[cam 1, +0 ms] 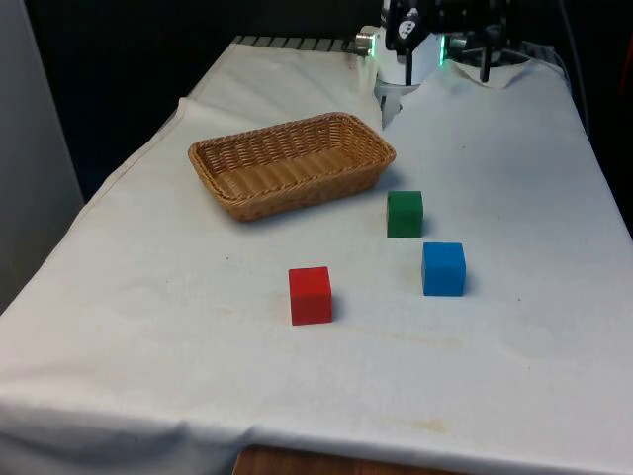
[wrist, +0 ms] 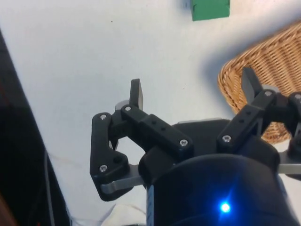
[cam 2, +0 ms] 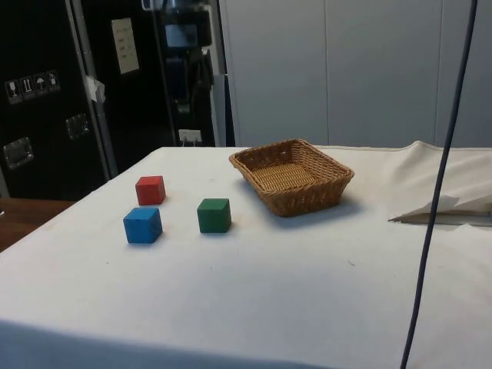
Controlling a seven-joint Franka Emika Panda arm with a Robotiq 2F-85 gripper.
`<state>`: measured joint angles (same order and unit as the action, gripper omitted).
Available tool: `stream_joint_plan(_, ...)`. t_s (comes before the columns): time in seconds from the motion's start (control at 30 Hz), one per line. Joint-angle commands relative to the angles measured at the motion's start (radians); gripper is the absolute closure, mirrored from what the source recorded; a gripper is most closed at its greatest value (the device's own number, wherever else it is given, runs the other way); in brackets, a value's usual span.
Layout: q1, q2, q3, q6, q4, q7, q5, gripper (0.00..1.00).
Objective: Pick up exactly two blocks and place them into the basket.
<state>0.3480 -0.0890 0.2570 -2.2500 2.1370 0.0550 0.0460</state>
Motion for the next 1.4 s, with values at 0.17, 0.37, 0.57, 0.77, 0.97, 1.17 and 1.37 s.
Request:
stream_joint_plan(0.17,-0.005,-0.026,0.003,-0.064,0.029,0.008,0.0,0.0)
stream_joint_plan(0.37,-0.011,-0.061,0.006,-0.135,0.053,0.021,0.007,0.0)
stream_joint_plan(0.57,-0.014,-0.098,0.013,-0.196,0.072,0.033,0.011,0.0)
stream_joint_plan(0.77,-0.016,-0.135,0.02,-0.236,0.08,0.031,0.005,0.0)
stream_joint_plan(0.97,-0.026,-0.187,0.018,-0.311,0.095,0.044,0.022,0.0)
stream_joint_plan(1.17,-0.029,-0.23,0.015,-0.354,0.097,0.045,0.032,0.0)
stream_joint_plan(1.37,-0.034,-0.273,0.005,-0.393,0.096,0.053,0.063,0.0)
